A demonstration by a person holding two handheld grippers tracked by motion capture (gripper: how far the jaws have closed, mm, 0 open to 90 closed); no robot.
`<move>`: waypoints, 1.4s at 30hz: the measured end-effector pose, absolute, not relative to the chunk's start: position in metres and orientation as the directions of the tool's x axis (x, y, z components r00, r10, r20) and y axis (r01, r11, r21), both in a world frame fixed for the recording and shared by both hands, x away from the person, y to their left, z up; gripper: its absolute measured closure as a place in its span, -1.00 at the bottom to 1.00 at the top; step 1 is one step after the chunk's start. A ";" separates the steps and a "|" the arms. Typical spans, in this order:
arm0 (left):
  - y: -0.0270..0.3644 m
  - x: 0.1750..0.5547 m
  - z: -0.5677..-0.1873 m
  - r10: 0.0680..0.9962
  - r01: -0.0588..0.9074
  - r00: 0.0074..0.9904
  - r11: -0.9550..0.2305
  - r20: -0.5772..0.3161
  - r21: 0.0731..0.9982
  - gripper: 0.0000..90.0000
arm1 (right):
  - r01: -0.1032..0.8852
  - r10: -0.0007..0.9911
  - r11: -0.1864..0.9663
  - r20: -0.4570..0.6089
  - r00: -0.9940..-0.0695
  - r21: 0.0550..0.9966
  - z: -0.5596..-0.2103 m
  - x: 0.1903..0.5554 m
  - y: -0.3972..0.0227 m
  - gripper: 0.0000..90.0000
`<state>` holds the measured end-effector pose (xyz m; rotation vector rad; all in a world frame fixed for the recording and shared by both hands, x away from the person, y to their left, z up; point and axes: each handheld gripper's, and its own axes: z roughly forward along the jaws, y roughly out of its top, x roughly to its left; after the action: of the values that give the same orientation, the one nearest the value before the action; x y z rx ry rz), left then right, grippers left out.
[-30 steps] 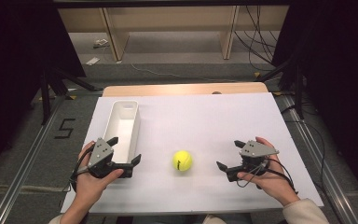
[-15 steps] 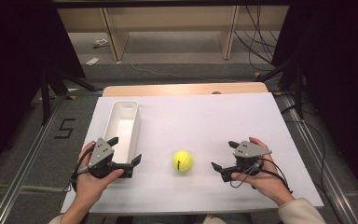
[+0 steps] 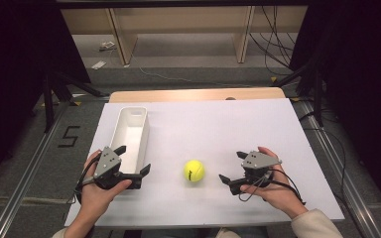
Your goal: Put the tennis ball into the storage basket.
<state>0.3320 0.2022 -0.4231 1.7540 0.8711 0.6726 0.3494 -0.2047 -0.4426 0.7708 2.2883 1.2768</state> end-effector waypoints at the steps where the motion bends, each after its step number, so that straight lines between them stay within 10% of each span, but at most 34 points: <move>1: 0.202 0.332 -0.423 0.811 0.240 0.584 -0.221 0.041 0.945 -1.00 | 0.268 0.640 0.430 -0.081 -0.764 0.862 -0.443 0.349 -0.204 -0.87; 42: 0.202 0.332 -0.423 0.810 0.239 0.585 -0.221 0.041 0.946 -1.00 | 0.261 0.601 0.449 -0.072 -0.796 0.855 -0.448 0.357 -0.173 -0.85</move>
<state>0.3316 0.2021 -0.4225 1.7562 0.8658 0.6738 0.3567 -0.1732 -0.4478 0.7303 2.3389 1.2859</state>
